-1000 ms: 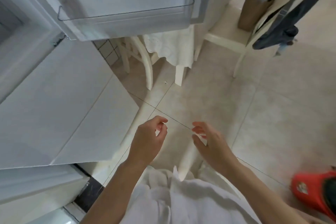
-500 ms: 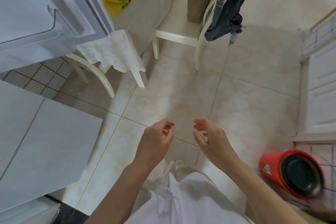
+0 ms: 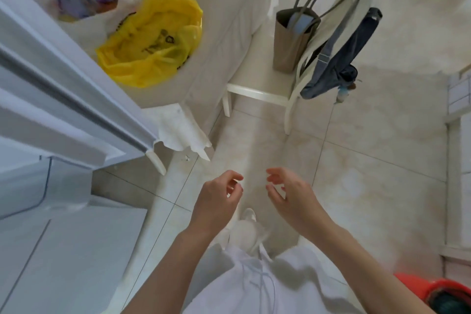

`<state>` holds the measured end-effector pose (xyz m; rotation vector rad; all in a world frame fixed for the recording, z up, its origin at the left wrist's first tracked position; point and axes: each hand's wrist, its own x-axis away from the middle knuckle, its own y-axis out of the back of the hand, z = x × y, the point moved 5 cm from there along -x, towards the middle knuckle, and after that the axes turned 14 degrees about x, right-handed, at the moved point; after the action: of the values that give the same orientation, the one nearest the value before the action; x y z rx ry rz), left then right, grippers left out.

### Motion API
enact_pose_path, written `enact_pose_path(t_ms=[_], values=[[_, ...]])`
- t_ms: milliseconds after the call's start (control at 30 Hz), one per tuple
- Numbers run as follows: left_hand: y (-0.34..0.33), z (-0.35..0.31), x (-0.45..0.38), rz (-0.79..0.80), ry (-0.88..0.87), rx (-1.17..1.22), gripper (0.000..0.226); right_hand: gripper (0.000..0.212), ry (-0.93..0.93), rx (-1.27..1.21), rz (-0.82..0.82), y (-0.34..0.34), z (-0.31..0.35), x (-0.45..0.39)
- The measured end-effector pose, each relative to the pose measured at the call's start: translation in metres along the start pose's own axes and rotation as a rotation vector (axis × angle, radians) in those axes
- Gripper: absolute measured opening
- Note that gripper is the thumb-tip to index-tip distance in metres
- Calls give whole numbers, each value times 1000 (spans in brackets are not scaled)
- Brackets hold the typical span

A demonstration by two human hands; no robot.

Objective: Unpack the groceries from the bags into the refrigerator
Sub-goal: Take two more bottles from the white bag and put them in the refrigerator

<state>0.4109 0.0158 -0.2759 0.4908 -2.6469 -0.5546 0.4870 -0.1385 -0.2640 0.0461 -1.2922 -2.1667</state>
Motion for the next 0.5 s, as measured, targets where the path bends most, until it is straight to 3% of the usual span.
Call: enact_pose_path(t_ms=[167, 500], values=[[40, -29, -86, -88, -25, 9, 14, 31, 51, -10, -17, 29, 16, -82], [84, -32, -205, -317, 115, 85, 12, 31, 209, 76, 79, 65, 38, -259]])
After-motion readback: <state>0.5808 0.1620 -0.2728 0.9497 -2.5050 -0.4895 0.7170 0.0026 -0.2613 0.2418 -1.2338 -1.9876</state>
